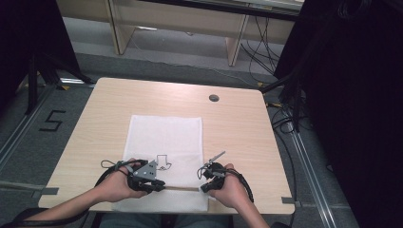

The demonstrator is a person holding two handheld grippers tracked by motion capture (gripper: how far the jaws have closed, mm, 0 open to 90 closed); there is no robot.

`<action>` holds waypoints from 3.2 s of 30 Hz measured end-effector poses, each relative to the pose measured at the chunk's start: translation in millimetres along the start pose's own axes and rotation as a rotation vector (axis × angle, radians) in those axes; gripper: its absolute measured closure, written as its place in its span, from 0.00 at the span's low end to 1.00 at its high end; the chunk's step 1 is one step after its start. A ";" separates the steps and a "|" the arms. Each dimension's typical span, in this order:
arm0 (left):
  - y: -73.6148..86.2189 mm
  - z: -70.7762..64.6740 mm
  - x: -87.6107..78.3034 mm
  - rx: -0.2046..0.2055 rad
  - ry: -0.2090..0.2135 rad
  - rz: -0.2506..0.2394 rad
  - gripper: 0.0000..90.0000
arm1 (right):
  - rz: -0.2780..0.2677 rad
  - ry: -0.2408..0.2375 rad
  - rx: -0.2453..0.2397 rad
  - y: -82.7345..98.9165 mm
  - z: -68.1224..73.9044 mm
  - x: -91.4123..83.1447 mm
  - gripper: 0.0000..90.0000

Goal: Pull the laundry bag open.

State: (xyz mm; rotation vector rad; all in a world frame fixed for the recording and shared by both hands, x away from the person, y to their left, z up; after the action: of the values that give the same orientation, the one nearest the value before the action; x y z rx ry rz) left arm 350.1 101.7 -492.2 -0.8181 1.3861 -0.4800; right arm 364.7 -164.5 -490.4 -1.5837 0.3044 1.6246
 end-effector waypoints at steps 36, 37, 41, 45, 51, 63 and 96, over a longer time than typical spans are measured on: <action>8.5 2.0 -11.0 -0.023 -0.001 0.000 0.91 | -0.008 0.001 -0.012 -0.3 -0.9 0.5 1.00; 8.6 1.9 -11.0 -0.021 -0.003 0.000 0.91 | -0.006 0.001 -0.009 -0.3 -0.5 0.3 1.00; 9.2 2.3 -12.5 -0.027 -0.003 -0.003 0.91 | -0.007 -0.002 -0.010 -0.3 -0.8 0.3 1.00; 10.0 3.7 -14.4 -0.007 -0.005 0.015 0.91 | -0.007 -0.006 -0.001 0.0 -0.8 0.0 1.00; 12.0 4.4 -16.4 -0.020 -0.007 0.012 0.91 | -0.002 -0.009 -0.002 0.1 -0.5 -0.2 1.00; 13.9 4.9 -20.1 -0.034 -0.011 0.001 0.91 | 0.002 -0.007 0.011 0.1 0.4 -0.5 1.00; 34.5 7.4 -39.0 -0.071 -0.035 0.013 0.91 | -0.001 -0.006 0.017 0.8 -0.2 -0.6 1.00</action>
State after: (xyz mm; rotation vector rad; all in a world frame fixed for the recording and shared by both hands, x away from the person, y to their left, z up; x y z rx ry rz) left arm 345.7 154.1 -492.1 -0.8709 1.3822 -0.4064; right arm 364.3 -165.3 -490.2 -1.5652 0.3135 1.6216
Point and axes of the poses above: each handheld gripper's, and its own axes: x roughly forward along the jaws, y roughly out of its underside, z roughly to its left, the point moved 1 cm from there along x, roughly forward along the jaws, and after that the axes turned 3 degrees about -z, right-handed, at the moved point
